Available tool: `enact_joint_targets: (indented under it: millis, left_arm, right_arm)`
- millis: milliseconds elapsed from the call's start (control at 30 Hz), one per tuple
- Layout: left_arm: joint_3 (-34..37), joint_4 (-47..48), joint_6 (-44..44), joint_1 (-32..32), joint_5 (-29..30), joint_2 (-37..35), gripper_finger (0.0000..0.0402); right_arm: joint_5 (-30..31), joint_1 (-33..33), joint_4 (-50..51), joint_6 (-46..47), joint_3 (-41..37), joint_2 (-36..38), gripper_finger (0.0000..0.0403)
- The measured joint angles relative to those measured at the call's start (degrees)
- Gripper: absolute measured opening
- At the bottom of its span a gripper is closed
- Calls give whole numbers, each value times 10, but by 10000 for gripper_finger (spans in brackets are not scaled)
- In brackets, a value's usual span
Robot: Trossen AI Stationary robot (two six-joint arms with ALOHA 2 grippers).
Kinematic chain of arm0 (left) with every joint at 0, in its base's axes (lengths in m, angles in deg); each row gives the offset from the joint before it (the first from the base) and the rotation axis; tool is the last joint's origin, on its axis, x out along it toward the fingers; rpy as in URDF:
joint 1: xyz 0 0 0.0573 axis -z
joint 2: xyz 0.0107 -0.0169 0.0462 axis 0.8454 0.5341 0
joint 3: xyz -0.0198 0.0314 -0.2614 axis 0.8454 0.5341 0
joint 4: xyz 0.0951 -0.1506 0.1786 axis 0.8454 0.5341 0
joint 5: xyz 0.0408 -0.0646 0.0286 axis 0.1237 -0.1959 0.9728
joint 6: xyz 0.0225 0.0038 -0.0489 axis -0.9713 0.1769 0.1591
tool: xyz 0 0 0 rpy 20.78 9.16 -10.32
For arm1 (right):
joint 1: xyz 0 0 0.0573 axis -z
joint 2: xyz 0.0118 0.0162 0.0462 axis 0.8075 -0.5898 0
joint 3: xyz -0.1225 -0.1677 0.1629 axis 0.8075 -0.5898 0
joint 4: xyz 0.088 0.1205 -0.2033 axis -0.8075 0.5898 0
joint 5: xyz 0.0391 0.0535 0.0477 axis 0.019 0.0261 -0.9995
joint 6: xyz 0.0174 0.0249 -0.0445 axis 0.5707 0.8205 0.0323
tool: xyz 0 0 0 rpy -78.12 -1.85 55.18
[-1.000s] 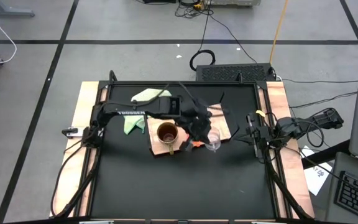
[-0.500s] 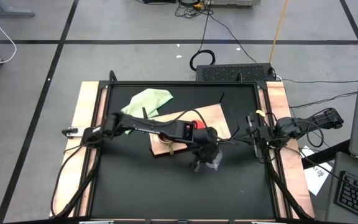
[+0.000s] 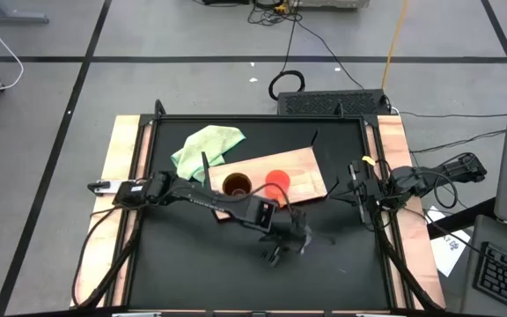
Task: Stack small to large cups/mugs on shelf
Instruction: Put the transparent mug on the shelf
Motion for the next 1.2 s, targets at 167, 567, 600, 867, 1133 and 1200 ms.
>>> enact_joint_targets:
  millis: [167,567,600,867,1133,1200]
  left_arm:
    - [0,-10,5,17,0,0,0]
    - [-1,-54,44,-14,-53,8,0]
    - [0,-50,46,-16,-64,11,0]
    - [0,-33,54,-18,-73,28,0]
    - [0,-33,43,-18,-76,30,0]
    - [0,-32,43,-18,-76,30,0]
  right_arm:
    - [0,0,0,0,0,0,0]
    - [0,0,1,0,0,0,0]
    - [0,0,2,0,0,0,0]
    - [0,0,5,-1,0,0,0]
    - [0,0,16,-6,0,0,0]
    - [0,0,16,-5,0,0,0]
